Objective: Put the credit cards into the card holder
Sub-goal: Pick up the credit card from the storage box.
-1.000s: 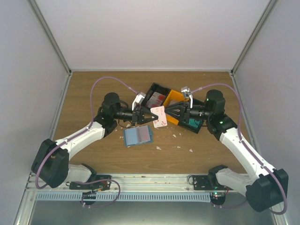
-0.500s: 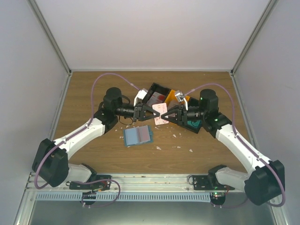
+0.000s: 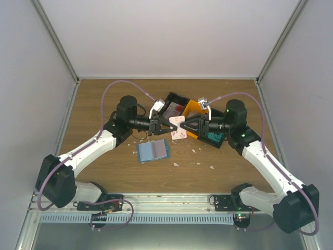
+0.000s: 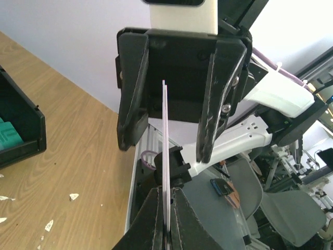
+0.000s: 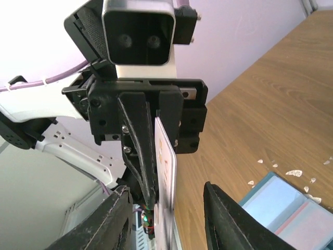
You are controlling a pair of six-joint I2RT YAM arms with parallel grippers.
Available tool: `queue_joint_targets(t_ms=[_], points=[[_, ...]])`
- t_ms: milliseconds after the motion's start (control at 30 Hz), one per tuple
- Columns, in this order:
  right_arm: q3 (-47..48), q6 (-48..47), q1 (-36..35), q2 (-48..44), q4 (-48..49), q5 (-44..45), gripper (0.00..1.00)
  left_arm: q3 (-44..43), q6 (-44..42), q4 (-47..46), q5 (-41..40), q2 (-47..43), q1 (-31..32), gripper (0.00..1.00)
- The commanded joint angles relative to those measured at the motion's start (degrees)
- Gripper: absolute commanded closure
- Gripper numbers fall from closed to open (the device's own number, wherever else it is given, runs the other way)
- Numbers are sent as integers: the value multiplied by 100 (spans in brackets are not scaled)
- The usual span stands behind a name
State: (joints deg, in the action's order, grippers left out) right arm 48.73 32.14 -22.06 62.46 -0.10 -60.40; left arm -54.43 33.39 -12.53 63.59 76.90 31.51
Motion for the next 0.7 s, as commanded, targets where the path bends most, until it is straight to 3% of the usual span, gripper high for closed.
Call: queue_joint_targets(t_ms=[0,267,667], points=[[152,201,35,-150,321,113,62,-25,-511,313,76,-278,12,100],[198,95,35,-240,108,227,72,77,-738,474,20,-524,5,100],[75,143,21,-177,109,211,73,56,-759,402,39,-488,5,100]])
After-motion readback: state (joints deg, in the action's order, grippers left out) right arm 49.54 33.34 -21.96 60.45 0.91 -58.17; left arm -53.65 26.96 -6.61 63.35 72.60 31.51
